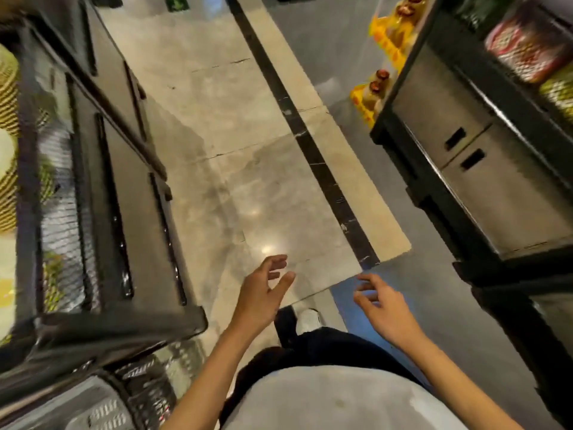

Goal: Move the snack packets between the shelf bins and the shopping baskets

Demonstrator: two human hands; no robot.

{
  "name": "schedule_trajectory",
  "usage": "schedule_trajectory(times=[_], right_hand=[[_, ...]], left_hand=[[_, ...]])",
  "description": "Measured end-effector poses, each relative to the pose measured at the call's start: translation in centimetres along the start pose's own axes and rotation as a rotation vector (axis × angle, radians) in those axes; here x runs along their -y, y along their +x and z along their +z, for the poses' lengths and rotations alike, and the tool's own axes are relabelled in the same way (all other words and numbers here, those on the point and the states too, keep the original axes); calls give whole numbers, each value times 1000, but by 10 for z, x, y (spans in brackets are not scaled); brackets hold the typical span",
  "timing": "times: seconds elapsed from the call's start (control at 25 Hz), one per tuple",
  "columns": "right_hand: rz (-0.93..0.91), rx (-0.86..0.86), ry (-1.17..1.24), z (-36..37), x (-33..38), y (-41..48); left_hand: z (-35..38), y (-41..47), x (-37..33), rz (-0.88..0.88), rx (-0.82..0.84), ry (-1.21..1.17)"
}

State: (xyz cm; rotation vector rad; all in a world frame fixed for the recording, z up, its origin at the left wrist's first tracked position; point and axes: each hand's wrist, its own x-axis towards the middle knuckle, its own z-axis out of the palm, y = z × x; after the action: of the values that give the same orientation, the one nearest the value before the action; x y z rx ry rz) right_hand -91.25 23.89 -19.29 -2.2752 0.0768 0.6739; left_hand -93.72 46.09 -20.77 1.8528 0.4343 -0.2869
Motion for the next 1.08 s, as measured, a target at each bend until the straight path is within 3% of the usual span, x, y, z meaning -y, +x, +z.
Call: schedule_trajectory(times=[0.4, 0.64, 0.92, 1.08], right_hand=[[107, -292, 247, -106, 42, 164], [248, -529, 445, -142, 70, 218], [443, -790, 664, -168, 56, 230], [472, -856, 688, -215, 24, 251]], left_hand=[[12, 185, -86, 26, 163, 81], [38, 321, -196, 249, 494, 263], [119, 403, -292, 423, 782, 370], [182, 422, -320, 435, 842, 341]])
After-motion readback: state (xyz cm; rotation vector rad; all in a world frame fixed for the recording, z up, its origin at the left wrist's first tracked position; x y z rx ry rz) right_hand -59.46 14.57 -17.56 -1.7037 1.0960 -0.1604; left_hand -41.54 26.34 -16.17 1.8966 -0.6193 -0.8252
